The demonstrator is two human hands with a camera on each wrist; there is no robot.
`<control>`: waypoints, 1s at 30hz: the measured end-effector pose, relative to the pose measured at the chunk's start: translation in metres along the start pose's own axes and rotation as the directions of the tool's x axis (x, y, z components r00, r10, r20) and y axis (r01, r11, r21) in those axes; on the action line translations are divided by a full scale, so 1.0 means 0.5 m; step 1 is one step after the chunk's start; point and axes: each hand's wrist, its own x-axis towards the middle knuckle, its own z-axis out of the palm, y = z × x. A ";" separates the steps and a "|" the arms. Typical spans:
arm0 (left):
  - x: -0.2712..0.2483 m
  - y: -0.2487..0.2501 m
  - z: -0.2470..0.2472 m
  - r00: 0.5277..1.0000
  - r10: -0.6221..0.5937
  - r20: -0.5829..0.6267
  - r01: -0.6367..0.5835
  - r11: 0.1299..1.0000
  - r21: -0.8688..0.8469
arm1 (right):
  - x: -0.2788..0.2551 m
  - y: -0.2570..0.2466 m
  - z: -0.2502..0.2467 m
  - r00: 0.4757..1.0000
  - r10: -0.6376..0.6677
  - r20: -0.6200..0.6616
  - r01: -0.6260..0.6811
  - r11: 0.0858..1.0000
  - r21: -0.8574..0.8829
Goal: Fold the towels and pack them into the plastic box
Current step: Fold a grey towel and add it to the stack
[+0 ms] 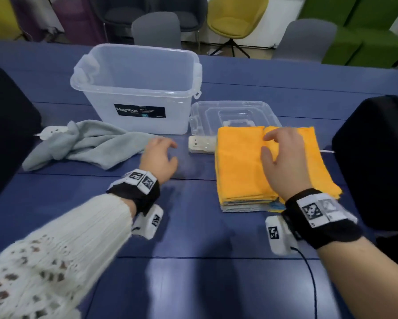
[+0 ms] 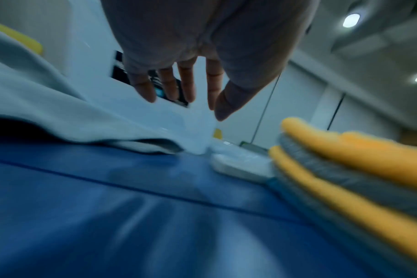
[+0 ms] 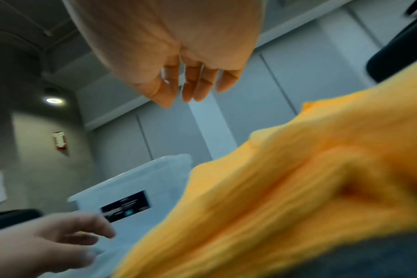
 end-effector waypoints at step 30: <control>-0.133 -0.144 -0.179 0.981 0.160 0.107 -0.138 0.971 -0.193 | -0.088 -0.278 0.295 0.890 -0.012 0.456 -0.045 0.993 0.113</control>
